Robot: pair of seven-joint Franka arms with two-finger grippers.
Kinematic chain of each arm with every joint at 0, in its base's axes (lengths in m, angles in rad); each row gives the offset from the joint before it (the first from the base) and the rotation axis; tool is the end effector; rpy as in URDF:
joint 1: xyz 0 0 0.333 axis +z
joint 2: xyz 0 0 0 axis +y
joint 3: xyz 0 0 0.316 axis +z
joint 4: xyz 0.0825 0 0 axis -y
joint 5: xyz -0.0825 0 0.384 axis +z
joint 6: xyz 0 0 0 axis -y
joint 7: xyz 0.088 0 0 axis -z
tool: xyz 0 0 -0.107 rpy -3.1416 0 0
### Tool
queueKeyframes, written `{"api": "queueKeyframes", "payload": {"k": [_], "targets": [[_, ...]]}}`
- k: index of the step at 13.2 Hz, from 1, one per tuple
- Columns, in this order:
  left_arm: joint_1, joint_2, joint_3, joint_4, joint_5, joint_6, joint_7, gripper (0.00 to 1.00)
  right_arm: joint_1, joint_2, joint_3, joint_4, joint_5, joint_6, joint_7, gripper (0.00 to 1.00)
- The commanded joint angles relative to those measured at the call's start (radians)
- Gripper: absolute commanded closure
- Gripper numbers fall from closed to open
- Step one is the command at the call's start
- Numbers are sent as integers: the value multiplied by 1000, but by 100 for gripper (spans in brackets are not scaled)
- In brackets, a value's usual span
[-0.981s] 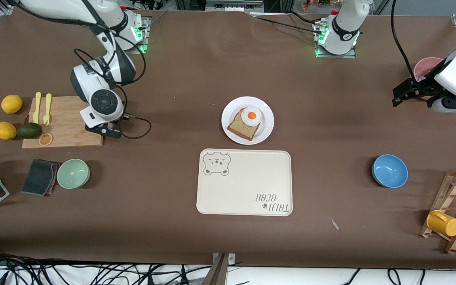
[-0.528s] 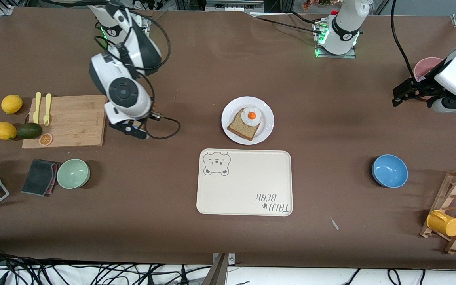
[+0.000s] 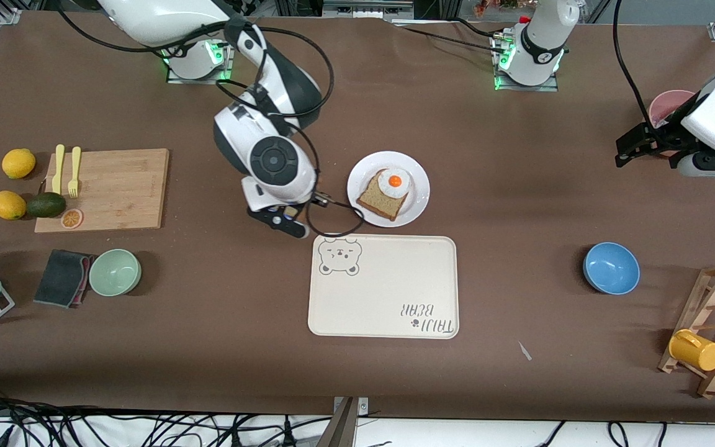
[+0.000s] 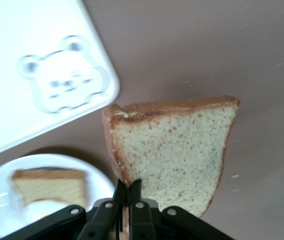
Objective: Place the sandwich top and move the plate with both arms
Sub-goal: 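Carry the bread slice with the right gripper over the white plate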
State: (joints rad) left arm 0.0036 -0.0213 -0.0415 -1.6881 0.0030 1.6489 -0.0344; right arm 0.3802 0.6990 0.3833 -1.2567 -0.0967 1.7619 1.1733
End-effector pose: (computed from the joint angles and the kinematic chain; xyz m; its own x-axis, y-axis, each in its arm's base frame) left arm 0.5516 -0.0208 0.5874 0.9998 -0.0037 -0.0178 -0.0038 -1.0000 -0.0045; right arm 0.5682 0.4404 0.3562 0.8799 -0.4325 -0.1970 -0.4256 -0.9015 0.0780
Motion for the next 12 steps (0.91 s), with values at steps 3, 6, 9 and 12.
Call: {"api": "queueKeyframes", "payload": {"k": [3,6,9,12], "targets": [[7,4,-1,18,-15,-15,7,0,126,152,6,175,41,157,114,100],[9,4,-1,18,-15,-15,7,0,196,178,-11,181,41,223,172,100],[9,4,-1,18,-15,-15,8,0,250,212,-3,178,31,225,204,100],[9,4,-1,18,-15,-15,7,0,256,229,5,178,34,284,223,100]]}}
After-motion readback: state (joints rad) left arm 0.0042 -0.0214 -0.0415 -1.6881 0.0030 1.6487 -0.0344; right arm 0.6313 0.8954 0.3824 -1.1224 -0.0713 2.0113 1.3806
